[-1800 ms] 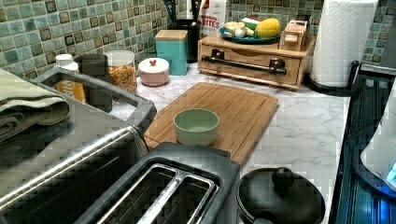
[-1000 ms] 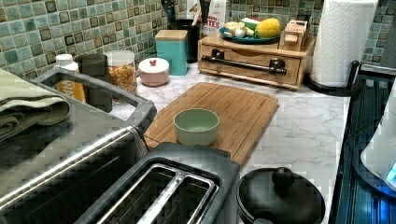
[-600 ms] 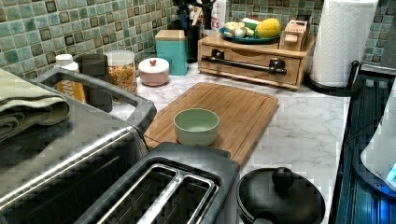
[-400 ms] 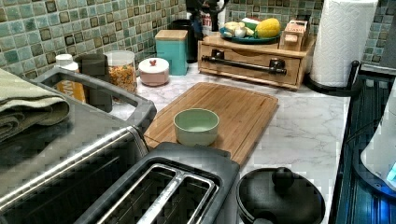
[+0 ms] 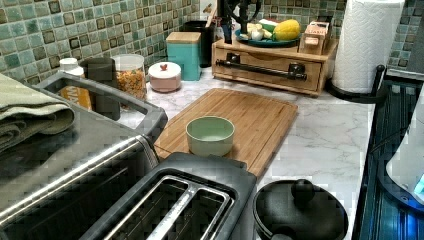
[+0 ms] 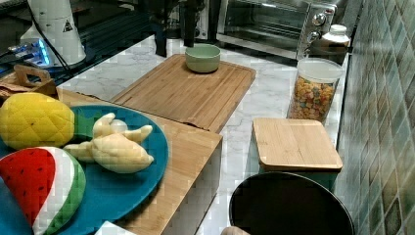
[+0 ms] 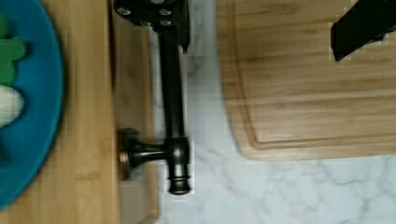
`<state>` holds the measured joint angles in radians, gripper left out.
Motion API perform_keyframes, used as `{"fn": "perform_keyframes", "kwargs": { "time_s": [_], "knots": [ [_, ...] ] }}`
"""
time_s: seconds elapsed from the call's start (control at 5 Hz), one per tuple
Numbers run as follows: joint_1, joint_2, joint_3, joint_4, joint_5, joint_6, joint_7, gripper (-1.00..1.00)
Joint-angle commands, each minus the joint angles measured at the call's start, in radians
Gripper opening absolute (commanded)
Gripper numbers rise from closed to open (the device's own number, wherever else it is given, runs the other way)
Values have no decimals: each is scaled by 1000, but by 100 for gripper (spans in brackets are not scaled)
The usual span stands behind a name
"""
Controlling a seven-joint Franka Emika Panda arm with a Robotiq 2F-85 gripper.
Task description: Open the drawer.
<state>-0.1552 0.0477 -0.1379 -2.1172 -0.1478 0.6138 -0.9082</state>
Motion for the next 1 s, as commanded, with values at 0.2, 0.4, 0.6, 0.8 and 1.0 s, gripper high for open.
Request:
{"fn": "perform_keyframes", "kwargs": {
  "time_s": [0.2,0.4,0.6,0.8,1.0],
  "knots": [
    [-14,27,14,-78,-85,130,-96,100],
    [-18,44,9,-85,-130,139,-95,100],
    [-36,58,-10,-105,-192,198,-63,100],
    [-64,85,-17,-74,-176,175,-112,100],
    [-125,91,14,-104,-155,241,-130,100]
  ]
}}
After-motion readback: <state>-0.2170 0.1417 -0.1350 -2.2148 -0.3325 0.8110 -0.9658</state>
